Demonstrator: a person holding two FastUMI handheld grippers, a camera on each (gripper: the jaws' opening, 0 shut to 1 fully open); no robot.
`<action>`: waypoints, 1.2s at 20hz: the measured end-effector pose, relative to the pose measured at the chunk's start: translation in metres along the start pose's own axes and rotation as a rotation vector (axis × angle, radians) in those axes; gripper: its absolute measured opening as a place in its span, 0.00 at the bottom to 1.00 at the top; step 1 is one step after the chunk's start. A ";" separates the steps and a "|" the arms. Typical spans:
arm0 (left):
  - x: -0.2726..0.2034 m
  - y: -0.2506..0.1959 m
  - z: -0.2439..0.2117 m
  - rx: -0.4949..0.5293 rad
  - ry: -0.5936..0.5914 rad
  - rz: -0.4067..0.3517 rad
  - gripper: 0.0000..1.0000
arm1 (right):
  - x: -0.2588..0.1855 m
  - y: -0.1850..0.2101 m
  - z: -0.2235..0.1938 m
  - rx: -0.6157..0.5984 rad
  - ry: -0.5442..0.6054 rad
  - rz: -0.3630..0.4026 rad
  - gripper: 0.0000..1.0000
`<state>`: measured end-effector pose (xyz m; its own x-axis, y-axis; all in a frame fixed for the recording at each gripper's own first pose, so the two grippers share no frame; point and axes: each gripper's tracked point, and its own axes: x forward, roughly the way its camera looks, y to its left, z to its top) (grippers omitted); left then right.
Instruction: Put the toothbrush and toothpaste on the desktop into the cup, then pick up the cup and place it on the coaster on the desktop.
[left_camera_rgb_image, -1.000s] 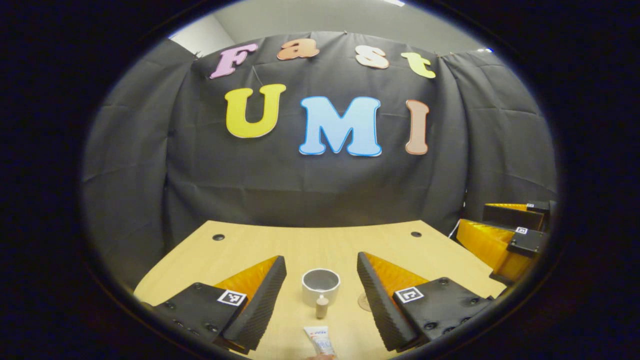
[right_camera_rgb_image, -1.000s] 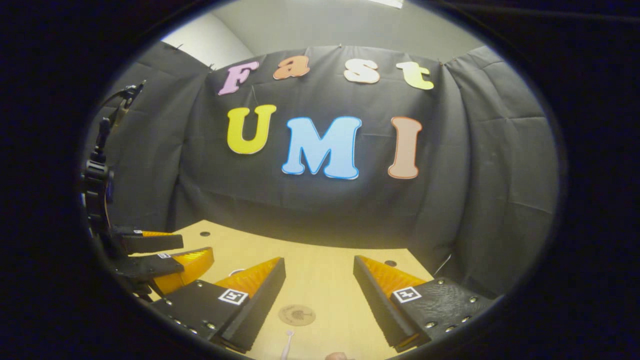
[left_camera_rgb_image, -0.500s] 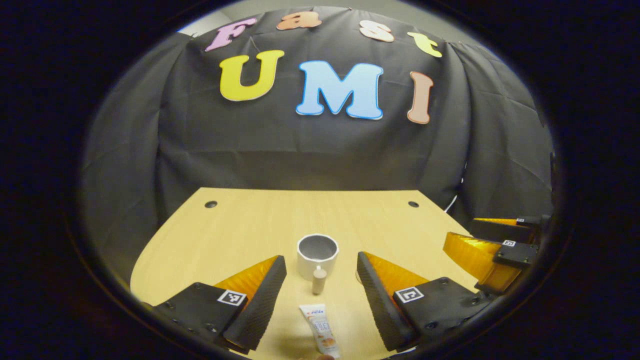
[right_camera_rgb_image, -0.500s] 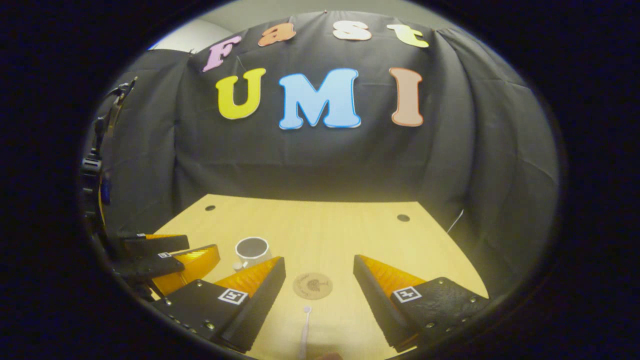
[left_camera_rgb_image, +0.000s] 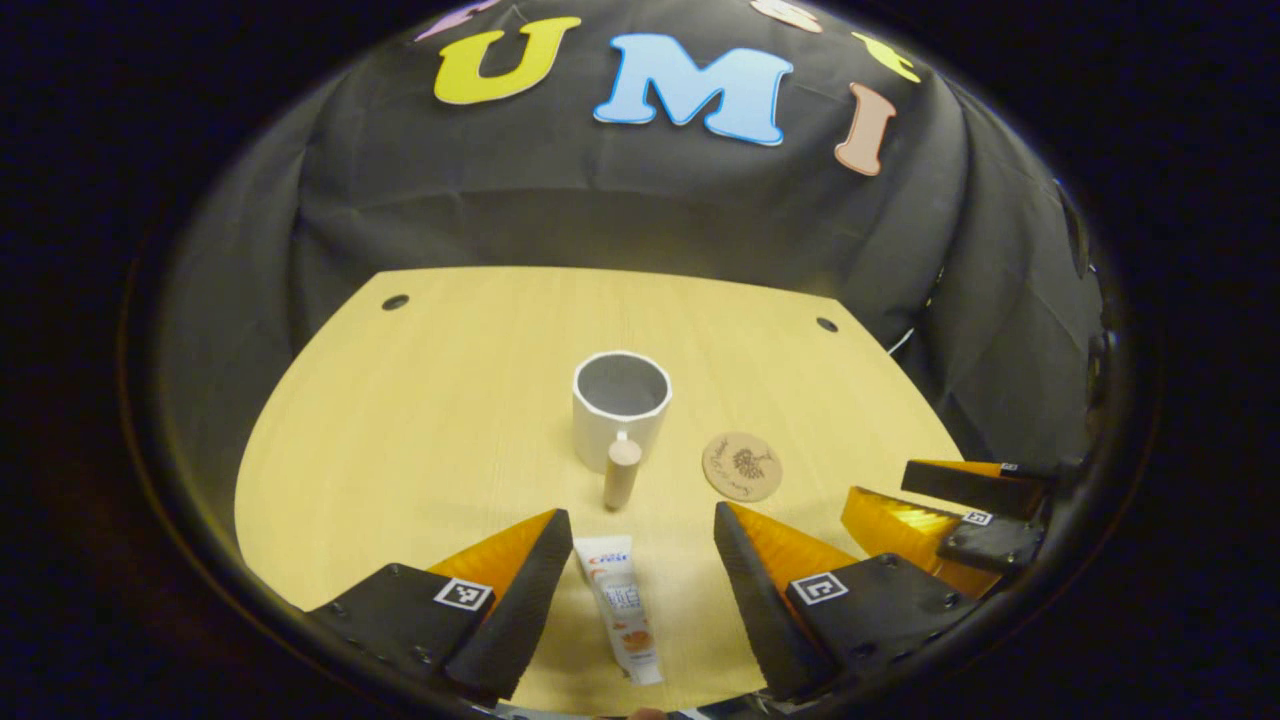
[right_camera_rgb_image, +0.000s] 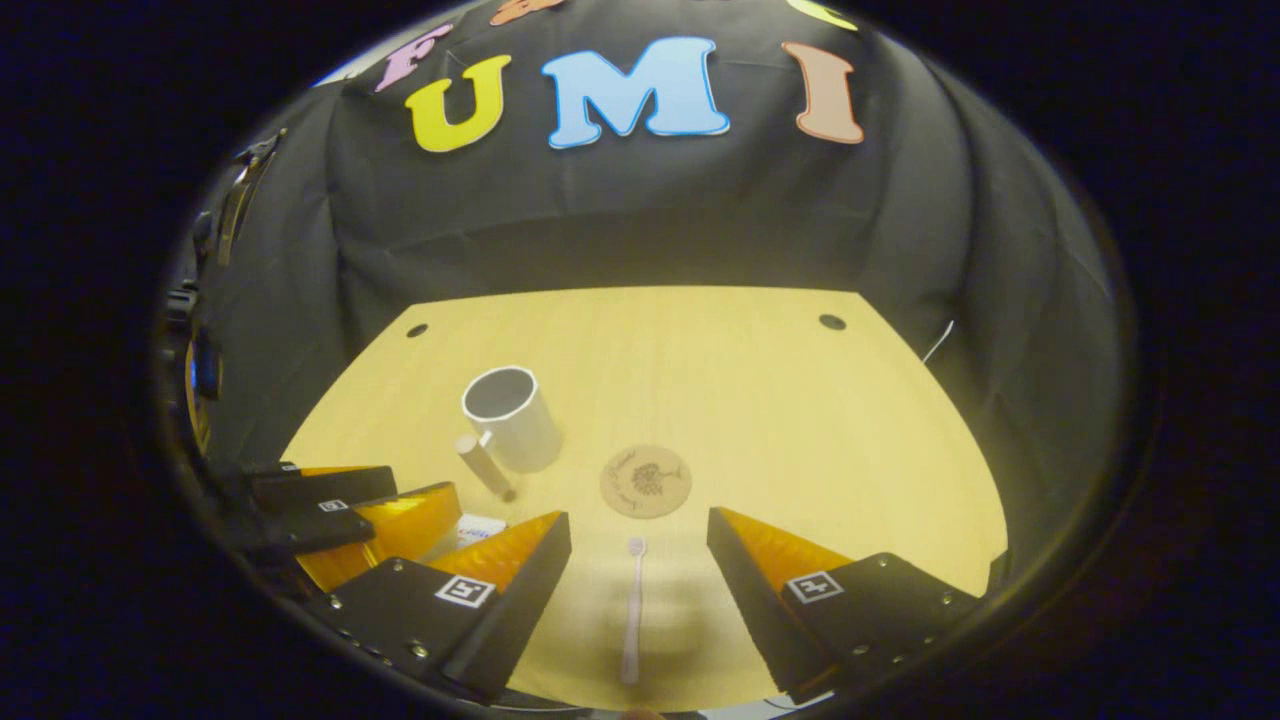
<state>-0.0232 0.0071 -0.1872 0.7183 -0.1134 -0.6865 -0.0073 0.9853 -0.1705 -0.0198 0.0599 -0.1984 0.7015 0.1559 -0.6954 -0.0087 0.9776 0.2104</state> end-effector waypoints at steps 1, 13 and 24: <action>0.005 0.002 -0.006 -0.013 0.031 0.000 0.93 | 0.003 0.001 -0.005 0.008 0.030 0.003 0.90; 0.047 0.033 -0.082 -0.048 0.405 0.060 0.94 | 0.037 0.009 -0.088 0.016 0.387 0.037 0.93; 0.071 0.035 -0.125 -0.073 0.528 0.069 0.94 | 0.049 0.025 -0.132 0.009 0.562 0.066 0.80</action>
<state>-0.0594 0.0180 -0.3302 0.2666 -0.1161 -0.9568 -0.1035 0.9835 -0.1482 -0.0799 0.1103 -0.3185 0.2124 0.2707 -0.9389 -0.0323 0.9623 0.2701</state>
